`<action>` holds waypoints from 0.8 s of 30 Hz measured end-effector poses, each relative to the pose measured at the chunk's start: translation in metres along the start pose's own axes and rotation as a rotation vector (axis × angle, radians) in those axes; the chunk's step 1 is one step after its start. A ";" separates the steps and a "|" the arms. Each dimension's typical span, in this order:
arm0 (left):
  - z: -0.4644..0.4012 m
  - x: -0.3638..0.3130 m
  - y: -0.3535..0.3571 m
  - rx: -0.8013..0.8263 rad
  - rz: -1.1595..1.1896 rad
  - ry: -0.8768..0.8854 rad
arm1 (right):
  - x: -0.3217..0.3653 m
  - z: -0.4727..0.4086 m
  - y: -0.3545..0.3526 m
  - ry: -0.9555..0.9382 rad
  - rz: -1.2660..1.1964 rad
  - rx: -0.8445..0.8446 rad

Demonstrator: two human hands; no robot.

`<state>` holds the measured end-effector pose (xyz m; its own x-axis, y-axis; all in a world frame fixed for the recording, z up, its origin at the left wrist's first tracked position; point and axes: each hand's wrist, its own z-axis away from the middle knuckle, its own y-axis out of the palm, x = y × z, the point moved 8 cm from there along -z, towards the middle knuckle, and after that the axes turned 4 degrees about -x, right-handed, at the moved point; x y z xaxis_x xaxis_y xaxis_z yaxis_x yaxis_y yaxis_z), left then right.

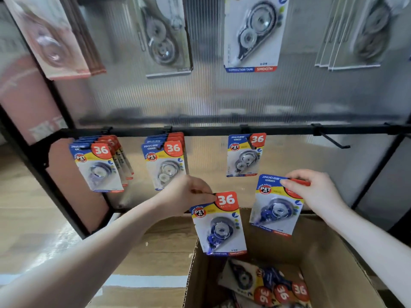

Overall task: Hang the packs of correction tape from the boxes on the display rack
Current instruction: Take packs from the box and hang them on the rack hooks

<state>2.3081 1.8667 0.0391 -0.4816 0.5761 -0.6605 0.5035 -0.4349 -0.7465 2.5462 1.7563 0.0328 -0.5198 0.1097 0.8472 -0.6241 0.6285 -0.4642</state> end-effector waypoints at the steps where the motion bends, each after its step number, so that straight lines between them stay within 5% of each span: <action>1: 0.002 -0.002 -0.007 -0.015 -0.001 0.011 | 0.009 -0.002 0.003 -0.024 0.004 0.002; 24: 0.080 0.125 -0.185 -0.500 0.020 -0.070 | 0.119 0.001 0.153 -0.215 -0.031 0.165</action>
<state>2.0969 1.9636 0.0884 -0.5068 0.5159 -0.6906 0.7866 -0.0509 -0.6153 2.3879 1.8649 0.0624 -0.5996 -0.0848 0.7958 -0.7193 0.4931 -0.4894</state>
